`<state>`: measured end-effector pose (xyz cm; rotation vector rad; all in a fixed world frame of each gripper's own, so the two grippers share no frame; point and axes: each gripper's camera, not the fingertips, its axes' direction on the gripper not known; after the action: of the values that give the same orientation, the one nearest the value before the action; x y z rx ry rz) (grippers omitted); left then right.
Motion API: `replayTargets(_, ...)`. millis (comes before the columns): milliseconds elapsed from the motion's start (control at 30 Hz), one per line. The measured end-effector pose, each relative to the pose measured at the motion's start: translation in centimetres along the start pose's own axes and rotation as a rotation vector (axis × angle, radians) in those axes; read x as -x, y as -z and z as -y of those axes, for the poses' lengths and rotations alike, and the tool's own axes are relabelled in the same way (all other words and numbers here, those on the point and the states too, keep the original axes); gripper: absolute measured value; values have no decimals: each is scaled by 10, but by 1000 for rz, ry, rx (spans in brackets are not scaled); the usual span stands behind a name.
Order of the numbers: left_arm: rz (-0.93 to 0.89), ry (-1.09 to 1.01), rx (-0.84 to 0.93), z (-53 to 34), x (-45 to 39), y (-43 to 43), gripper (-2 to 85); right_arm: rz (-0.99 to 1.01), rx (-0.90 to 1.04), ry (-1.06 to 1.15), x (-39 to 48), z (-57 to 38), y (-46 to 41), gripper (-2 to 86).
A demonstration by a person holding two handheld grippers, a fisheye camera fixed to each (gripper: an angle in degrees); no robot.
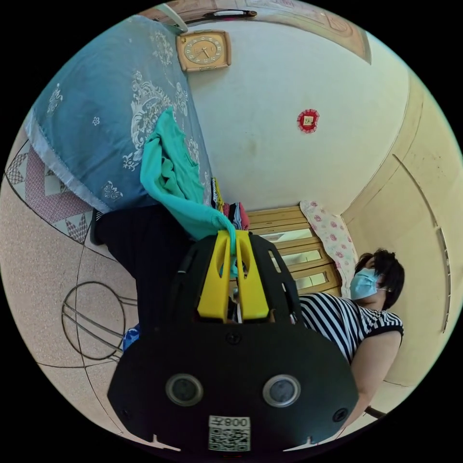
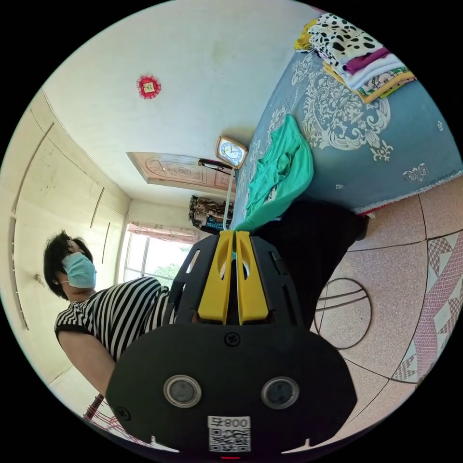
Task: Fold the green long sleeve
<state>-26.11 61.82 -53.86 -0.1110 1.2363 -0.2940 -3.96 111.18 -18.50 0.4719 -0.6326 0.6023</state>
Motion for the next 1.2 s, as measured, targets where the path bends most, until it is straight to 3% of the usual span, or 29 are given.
replayTargets(600,0,-92,-16,236,9,-94,20,-11,-28,81,39,225,-45,4)
replayTargets(1200,106,-65,10,501,78,-209,22,-87,11,5,16,472,-133,4)
